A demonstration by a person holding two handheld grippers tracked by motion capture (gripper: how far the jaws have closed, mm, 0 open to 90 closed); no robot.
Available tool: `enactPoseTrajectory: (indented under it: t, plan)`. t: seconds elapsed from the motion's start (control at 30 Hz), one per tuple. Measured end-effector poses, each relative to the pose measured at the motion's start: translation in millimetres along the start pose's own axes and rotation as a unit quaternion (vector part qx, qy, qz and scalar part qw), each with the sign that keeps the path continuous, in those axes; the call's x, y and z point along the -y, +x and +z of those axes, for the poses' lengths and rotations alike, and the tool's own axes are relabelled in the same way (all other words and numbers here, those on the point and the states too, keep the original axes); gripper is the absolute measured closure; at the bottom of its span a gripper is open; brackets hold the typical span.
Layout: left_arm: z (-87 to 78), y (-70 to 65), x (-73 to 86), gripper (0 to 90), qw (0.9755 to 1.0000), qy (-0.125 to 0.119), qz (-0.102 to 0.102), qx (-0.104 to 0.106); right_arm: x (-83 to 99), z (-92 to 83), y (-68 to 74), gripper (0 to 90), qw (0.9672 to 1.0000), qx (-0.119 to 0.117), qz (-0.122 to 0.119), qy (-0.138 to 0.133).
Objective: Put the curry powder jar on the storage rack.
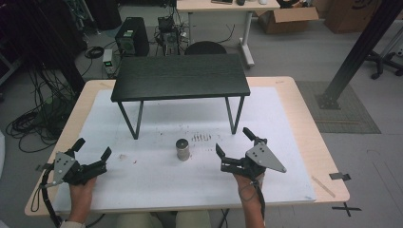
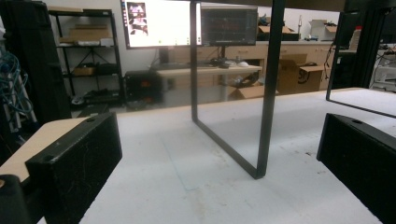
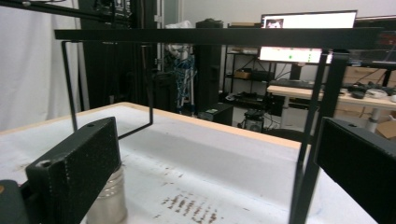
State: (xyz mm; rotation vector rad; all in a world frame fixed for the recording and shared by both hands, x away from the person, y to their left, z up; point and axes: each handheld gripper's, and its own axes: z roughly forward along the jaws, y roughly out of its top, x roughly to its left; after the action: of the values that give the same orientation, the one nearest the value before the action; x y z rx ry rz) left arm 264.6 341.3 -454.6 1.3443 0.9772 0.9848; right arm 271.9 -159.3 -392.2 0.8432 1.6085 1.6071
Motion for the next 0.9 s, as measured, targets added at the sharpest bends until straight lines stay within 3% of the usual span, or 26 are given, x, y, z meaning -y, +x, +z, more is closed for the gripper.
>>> enactPoseTrajectory:
  t: [0.73,0.9]
  plan:
    - [0.0,0.0,0.0,0.4,1.0,0.0,0.0,0.0,4.3,21.1,32.4,0.0,0.9975,-0.068,0.002,0.018]
    - [0.1,0.0,0.0,0.4,1.0,0.0,0.001,0.0,12.7,31.8,38.8,0.0,0.9959,-0.083,0.007,0.035]
